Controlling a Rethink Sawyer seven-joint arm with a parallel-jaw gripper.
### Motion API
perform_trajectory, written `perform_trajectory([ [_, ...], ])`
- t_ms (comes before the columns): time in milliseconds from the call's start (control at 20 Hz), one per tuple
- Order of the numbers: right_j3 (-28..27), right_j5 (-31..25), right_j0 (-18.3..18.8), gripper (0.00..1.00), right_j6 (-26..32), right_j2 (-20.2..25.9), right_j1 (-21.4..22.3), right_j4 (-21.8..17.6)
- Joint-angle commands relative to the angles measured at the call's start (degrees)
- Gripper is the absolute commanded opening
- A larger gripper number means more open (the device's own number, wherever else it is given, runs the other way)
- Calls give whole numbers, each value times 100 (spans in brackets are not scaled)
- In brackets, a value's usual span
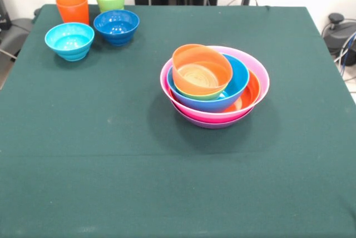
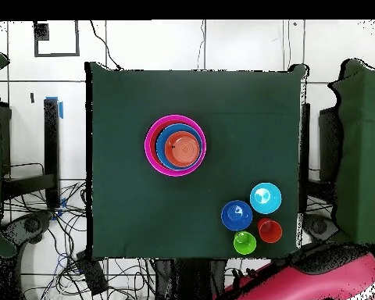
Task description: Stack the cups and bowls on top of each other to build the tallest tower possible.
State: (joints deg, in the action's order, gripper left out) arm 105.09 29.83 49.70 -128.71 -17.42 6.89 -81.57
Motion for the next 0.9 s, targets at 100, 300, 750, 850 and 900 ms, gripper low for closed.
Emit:
perform_trajectory([
  [100,-1370,-254,-913,100,-2499,790,-208,-1355],
  [300,-1645,-64,-1158,100,-2897,664,-350,-1649],
  [750,-1839,45,-1077,100,-2934,700,-563,-1563],
  [850,-1864,56,-1064,100,-2919,709,-588,-1533],
  [900,-1873,58,-1061,100,-2909,713,-594,-1512],
])
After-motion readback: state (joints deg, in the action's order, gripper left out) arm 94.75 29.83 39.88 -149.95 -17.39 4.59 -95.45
